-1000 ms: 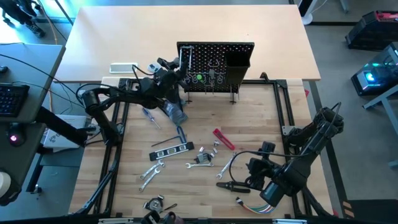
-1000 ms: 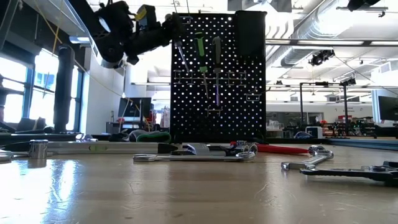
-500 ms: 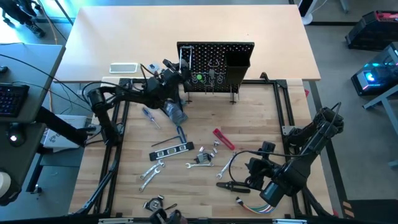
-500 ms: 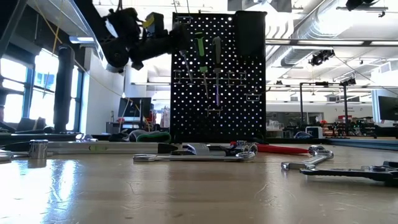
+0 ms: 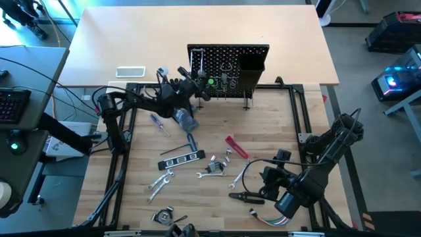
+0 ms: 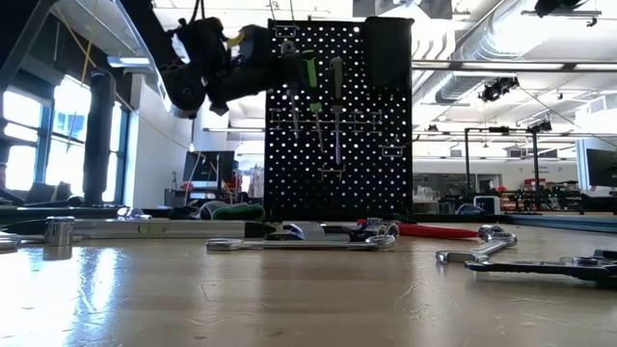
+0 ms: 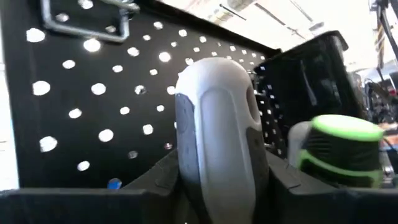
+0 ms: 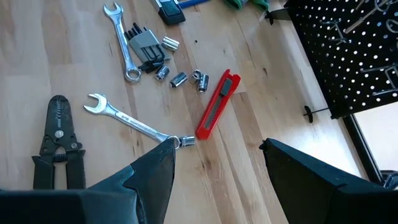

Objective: Hang tools onto peg board
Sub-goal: Hang the gray screwdriver on the pegboard

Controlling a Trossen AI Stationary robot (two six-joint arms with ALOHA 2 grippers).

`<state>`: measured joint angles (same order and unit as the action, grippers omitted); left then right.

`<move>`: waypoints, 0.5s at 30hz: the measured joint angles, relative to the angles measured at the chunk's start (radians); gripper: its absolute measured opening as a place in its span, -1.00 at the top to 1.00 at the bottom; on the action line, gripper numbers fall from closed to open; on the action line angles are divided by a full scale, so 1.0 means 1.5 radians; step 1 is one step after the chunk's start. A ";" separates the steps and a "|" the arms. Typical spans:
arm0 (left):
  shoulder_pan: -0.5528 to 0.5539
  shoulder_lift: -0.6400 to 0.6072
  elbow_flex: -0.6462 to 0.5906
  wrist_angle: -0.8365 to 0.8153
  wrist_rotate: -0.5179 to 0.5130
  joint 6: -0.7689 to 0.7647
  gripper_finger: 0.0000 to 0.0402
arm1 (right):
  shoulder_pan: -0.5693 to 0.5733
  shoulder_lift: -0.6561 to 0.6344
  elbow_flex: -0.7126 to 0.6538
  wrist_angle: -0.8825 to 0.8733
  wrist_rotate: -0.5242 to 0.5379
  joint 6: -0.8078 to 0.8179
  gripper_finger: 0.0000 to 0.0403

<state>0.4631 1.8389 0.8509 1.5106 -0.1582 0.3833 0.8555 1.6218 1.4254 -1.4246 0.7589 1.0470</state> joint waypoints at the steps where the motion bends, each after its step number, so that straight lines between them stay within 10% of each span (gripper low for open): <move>1: -0.001 0.000 0.000 -0.002 0.000 0.007 0.43 | 0.000 0.000 0.000 0.000 0.000 0.000 -0.19; 15: -0.013 -0.025 -0.010 -0.059 -0.009 0.008 0.05 | 0.000 0.000 0.000 0.000 0.000 0.012 -0.19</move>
<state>0.4438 1.8007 0.8360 1.4225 -0.1722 0.3946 0.8555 1.6218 1.4254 -1.4247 0.7593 1.0649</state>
